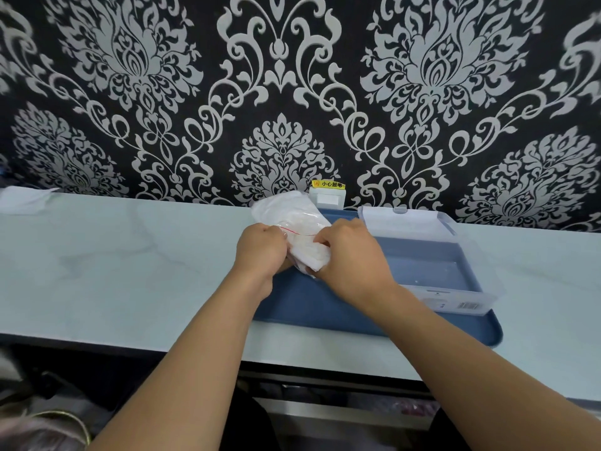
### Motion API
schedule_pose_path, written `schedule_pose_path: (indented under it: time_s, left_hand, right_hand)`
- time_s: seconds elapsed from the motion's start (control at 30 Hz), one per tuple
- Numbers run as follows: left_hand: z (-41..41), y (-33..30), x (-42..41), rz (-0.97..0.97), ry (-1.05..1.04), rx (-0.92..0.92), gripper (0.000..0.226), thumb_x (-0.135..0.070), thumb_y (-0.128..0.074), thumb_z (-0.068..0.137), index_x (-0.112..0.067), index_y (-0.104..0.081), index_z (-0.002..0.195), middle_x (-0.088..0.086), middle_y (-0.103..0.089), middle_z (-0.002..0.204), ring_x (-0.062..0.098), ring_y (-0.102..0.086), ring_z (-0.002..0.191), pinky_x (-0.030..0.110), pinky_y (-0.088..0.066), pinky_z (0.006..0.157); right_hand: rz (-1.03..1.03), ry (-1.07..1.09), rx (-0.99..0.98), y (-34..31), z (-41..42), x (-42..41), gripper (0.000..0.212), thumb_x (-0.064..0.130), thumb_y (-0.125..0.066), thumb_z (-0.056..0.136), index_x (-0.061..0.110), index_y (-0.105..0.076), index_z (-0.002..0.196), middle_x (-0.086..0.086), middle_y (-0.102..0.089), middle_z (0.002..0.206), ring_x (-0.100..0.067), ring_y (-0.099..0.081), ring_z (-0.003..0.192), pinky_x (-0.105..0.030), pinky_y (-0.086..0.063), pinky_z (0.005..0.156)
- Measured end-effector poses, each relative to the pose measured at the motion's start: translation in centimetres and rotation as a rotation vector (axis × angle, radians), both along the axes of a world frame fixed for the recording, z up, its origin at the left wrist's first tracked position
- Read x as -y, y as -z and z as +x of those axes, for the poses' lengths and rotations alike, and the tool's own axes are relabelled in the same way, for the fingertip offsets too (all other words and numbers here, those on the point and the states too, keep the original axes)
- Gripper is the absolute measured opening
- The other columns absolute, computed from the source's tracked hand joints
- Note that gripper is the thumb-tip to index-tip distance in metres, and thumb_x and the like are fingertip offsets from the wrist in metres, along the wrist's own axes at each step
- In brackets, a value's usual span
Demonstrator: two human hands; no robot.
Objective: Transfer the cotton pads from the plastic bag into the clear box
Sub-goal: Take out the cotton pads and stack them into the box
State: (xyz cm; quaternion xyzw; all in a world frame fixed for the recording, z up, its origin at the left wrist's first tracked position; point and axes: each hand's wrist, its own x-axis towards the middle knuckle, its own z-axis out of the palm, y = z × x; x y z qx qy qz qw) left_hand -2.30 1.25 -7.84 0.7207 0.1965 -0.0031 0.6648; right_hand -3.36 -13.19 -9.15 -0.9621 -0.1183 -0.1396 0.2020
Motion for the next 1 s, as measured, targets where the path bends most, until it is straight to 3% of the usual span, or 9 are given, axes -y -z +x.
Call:
schedule_pose_path:
  time_s: [0.07,0.2,0.27,0.37,0.43,0.57,0.7,0.87,1.0]
  left_hand:
    - [0.0,0.1,-0.1,-0.018,0.001,-0.001,0.015,-0.005,-0.048,0.085,-0.004,-0.063,0.081,0.026,-0.072,0.105,0.043,-0.07,0.102,0.057,-0.06,0.086]
    - [-0.1,0.2,-0.4,0.135,-0.011,0.07,0.024,-0.02,-0.046,0.084,-0.002,-0.061,0.086,0.021,-0.07,0.098,0.043,-0.069,0.1,0.059,-0.059,0.085]
    - [-0.9,-0.7,-0.5,0.2,0.007,0.101,0.027,-0.026,-0.048,0.082,-0.002,-0.059,0.084,0.019,-0.07,0.093,0.042,-0.069,0.098,0.057,-0.059,0.081]
    - [-2.3,-2.2,-1.1,0.433,-0.075,0.213,0.027,-0.036,-0.056,0.079,-0.009,-0.059,0.082,0.005,-0.064,0.084,0.036,-0.065,0.092,0.038,-0.048,0.065]
    - [-3.6,-3.5,-0.8,0.32,-0.104,0.378,0.029,-0.038,-0.058,0.078,-0.016,-0.065,0.095,-0.001,-0.065,0.098,0.021,-0.064,0.095,0.028,-0.048,0.072]
    - [-5.2,-4.6,3.5,-0.195,0.344,0.273,0.021,-0.027,-0.065,0.095,-0.019,-0.067,0.114,0.002,-0.074,0.11,0.019,-0.074,0.099,0.036,-0.061,0.082]
    - [-4.9,-3.7,6.3,-0.176,0.45,0.31,0.02,-0.014,-0.066,0.095,-0.021,-0.069,0.114,0.004,-0.077,0.107,0.016,-0.075,0.1,0.028,-0.061,0.077]
    - [-3.8,-3.7,7.5,-0.265,0.48,0.273,0.044,0.006,-0.055,0.096,-0.022,-0.062,0.129,0.007,-0.077,0.108,0.02,-0.075,0.1,0.033,-0.062,0.081]
    - [-3.8,-3.4,8.5,-0.304,0.494,0.241,0.05,0.013,-0.053,0.092,-0.021,-0.06,0.129,0.011,-0.076,0.11,0.024,-0.075,0.1,0.034,-0.063,0.081]
  right_hand:
    - [0.003,0.008,-0.025,0.4,0.1,-0.2,0.031,0.045,-0.076,0.078,0.016,-0.067,0.081,-0.005,-0.054,0.091,-0.026,-0.051,0.093,-0.035,-0.048,0.067]
    - [0.201,-0.172,-0.072,-1.5,-0.8,1.2,0.03,0.034,-0.088,0.068,0.021,-0.07,0.088,0.0,-0.06,0.099,-0.022,-0.054,0.099,-0.029,-0.043,0.077]
    - [0.48,-0.281,-0.12,-3.5,-1.9,2.9,0.031,0.02,-0.09,0.07,0.016,-0.07,0.093,0.002,-0.067,0.099,-0.014,-0.061,0.095,-0.023,-0.048,0.079]
    - [1.128,-0.371,-0.442,-5.7,-3.5,5.5,0.032,0.009,-0.078,0.076,0.007,-0.069,0.107,-0.004,-0.072,0.098,-0.014,-0.068,0.09,-0.026,-0.057,0.082]
    - [1.332,-0.319,-0.607,-5.7,-3.5,6.5,0.038,0.013,-0.071,0.076,0.01,-0.067,0.113,-0.007,-0.073,0.106,-0.019,-0.072,0.096,-0.033,-0.061,0.08]
    - [1.427,-0.279,-0.664,-5.3,-3.2,7.0,0.042,0.016,-0.069,0.079,0.018,-0.065,0.121,-0.008,-0.072,0.117,-0.024,-0.071,0.103,-0.038,-0.061,0.086]
    - [1.429,-0.227,-0.621,-5.1,-3.3,7.8,0.041,0.019,-0.067,0.088,0.008,-0.063,0.127,-0.019,-0.07,0.123,-0.028,-0.068,0.106,-0.041,-0.056,0.094]
    - [1.3,-0.095,-0.53,-5.2,-3.3,9.6,0.027,0.024,-0.061,0.098,0.011,-0.067,0.121,-0.01,-0.074,0.108,-0.02,-0.069,0.093,-0.029,-0.059,0.079]
    - [1.317,-0.121,-0.468,-5.1,-3.3,10.5,0.031,0.028,-0.054,0.102,0.011,-0.067,0.125,-0.012,-0.073,0.116,-0.02,-0.07,0.098,-0.035,-0.058,0.087]
